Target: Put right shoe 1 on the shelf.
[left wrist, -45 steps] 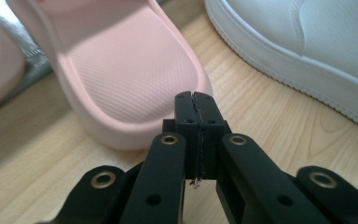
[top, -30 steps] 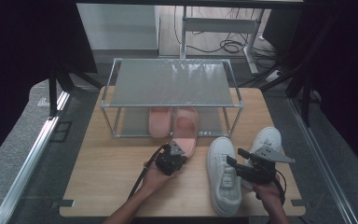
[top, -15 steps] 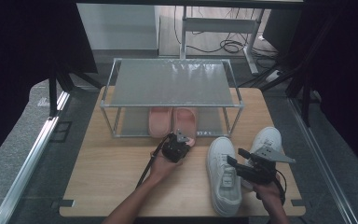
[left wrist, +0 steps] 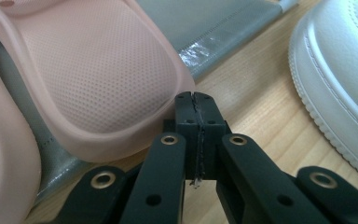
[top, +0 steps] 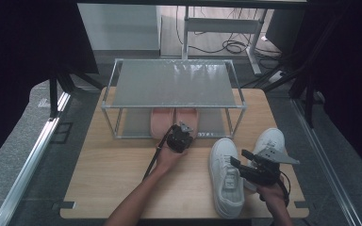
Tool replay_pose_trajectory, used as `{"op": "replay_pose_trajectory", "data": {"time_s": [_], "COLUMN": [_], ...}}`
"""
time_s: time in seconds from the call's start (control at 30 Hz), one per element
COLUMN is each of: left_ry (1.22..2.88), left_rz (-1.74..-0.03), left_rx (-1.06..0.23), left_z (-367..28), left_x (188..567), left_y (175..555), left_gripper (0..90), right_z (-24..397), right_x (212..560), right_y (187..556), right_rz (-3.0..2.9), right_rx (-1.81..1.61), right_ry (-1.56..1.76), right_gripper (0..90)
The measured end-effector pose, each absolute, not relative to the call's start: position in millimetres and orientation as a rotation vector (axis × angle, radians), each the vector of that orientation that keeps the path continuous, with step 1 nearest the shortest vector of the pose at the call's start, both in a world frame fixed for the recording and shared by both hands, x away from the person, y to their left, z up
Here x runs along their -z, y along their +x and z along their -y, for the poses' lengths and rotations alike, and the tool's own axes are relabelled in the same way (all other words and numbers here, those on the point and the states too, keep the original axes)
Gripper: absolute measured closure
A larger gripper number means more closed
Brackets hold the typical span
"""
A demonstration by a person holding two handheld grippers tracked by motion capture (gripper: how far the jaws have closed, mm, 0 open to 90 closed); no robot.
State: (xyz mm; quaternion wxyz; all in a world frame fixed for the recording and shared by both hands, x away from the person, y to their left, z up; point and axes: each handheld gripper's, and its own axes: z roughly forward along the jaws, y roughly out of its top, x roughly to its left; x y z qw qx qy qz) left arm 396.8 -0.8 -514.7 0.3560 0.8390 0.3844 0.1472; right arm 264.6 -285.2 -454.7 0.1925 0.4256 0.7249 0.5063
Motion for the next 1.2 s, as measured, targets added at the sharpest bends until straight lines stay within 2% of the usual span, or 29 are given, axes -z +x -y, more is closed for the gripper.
{"op": "replay_pose_trajectory", "data": {"time_s": [0.43,0.8,1.2], "left_ry": [2.163,2.101,2.045], "left_rz": [-0.973,-0.904,-0.938], "left_rx": [-0.372,-0.342,-0.335], "left_z": [-5,-42,-85], "left_x": [510,493,487], "left_y": [393,347,307], "left_gripper": [85.7,73.8,59.1], "right_z": [285,284,284], "right_x": [455,454,454], "right_y": [264,263,260], "right_rz": [-2.035,-2.032,-2.031], "right_rx": [-1.421,-1.422,-1.413], "right_ry": [1.194,1.198,1.203], "right_gripper": [40.1,40.1,40.5]}}
